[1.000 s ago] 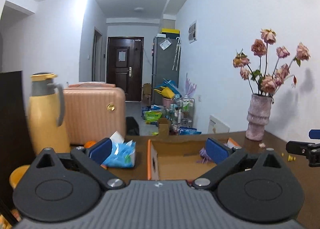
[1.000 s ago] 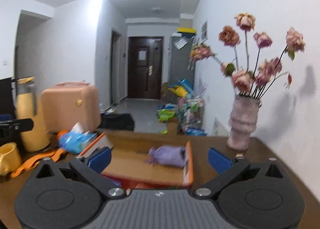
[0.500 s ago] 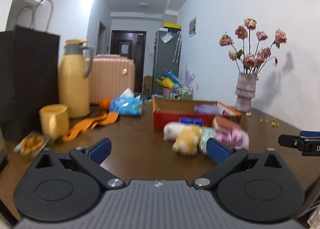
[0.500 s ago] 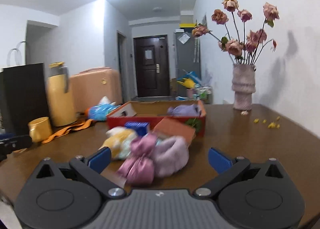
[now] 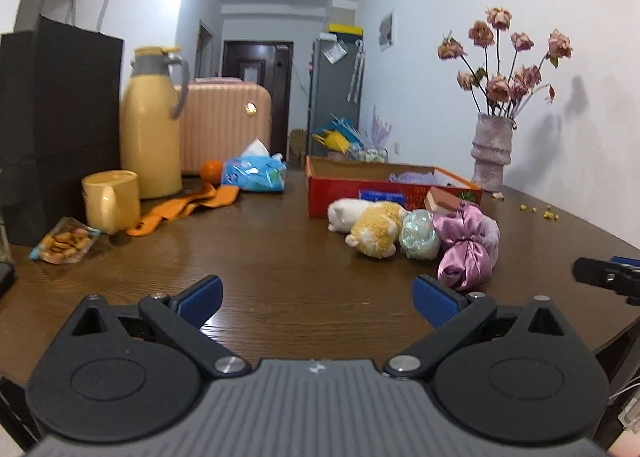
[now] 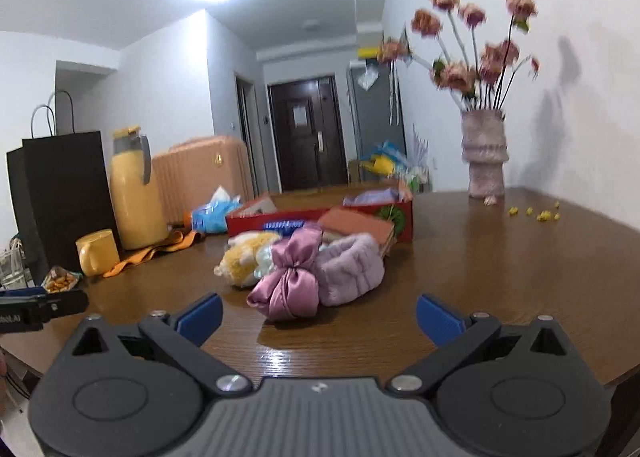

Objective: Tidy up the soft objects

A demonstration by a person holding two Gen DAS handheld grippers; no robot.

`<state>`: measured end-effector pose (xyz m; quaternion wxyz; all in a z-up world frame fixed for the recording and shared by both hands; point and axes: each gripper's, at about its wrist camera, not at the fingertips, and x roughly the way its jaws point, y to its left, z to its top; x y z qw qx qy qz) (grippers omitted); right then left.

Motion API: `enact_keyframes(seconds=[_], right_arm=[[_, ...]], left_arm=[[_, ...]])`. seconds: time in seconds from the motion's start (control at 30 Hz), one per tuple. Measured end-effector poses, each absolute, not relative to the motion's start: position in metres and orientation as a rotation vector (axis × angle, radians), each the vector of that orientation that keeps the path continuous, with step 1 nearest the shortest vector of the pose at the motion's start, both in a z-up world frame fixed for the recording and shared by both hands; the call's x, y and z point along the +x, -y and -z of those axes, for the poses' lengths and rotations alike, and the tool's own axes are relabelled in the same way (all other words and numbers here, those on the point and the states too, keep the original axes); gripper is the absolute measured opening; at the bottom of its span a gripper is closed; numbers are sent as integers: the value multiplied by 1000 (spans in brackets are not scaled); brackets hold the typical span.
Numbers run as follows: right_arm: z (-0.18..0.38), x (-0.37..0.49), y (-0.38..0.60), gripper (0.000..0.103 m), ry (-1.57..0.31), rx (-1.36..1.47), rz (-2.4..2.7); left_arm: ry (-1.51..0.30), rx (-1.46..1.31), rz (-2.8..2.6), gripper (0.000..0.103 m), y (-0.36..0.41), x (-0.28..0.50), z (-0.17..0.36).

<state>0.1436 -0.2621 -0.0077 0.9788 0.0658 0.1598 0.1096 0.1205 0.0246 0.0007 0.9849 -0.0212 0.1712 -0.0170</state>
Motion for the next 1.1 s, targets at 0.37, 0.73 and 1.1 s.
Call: enact_keyframes(seconds=[0.37,0.73,1.1], right_arm=[[17,248,216,89,-478,125,-284],[27,280,205,32,-561,81,-412],[25,224,197,31,-592,-220,-631]], left_arm=[[-359,-2,78,103,-8,196,-4],[-337,26,129,103,10,227,-13],[-489,-101,405,72,37,244,-3]])
